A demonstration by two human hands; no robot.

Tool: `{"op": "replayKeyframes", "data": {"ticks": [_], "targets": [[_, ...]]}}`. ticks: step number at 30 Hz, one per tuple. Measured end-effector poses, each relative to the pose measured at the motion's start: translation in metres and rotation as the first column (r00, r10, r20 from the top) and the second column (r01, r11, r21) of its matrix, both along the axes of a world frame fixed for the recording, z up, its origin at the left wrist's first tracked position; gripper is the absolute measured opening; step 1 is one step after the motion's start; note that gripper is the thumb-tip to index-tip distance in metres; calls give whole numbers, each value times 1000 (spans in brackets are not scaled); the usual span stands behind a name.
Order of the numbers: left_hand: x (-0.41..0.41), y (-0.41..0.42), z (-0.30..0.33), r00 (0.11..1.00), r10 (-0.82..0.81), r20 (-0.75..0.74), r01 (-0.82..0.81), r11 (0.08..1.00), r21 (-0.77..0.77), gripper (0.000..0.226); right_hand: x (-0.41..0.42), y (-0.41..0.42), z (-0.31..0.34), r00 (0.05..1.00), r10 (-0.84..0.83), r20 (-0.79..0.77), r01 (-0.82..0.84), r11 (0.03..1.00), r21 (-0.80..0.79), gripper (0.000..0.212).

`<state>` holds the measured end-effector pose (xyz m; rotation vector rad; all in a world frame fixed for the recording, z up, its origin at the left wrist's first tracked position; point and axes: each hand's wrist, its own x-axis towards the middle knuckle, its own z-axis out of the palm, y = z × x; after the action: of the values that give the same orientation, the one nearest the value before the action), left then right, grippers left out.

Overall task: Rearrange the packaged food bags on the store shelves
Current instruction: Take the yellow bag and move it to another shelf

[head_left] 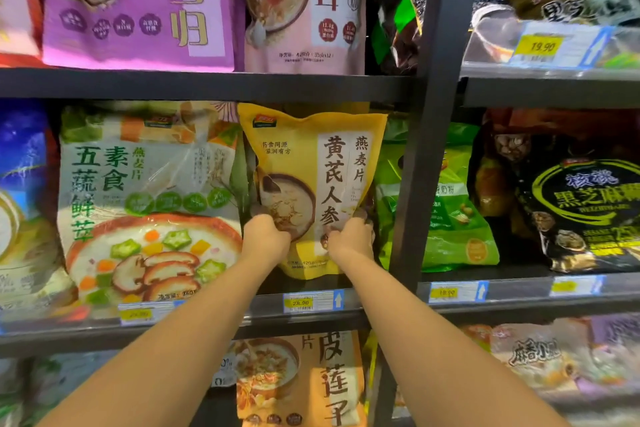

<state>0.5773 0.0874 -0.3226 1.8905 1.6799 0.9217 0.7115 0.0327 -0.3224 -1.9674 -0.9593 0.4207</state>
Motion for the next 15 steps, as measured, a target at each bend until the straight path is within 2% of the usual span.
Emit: {"op": "replayKeyframes", "data": {"ticks": [4, 9, 11, 15], "targets": [[9, 11, -1, 999, 28, -14, -29, 999, -36, 41, 0, 9, 2, 1000, 19, 5, -19, 998, -64, 36], [19, 25, 5, 997, 55, -47, -62, 985, -160, 46, 5, 29, 8, 997, 37, -74, -50, 982, -183, 48], [22, 31, 7, 996, 63, -59, -71, 989, -128, 53, 6, 34, 7, 992, 28, -121, -57, 969, -242, 48], [27, 29, 2, 994, 33, -106, -53, 981, -185, 39, 7, 41, 0, 989, 17, -150, -61, 953, -295, 44]]}}
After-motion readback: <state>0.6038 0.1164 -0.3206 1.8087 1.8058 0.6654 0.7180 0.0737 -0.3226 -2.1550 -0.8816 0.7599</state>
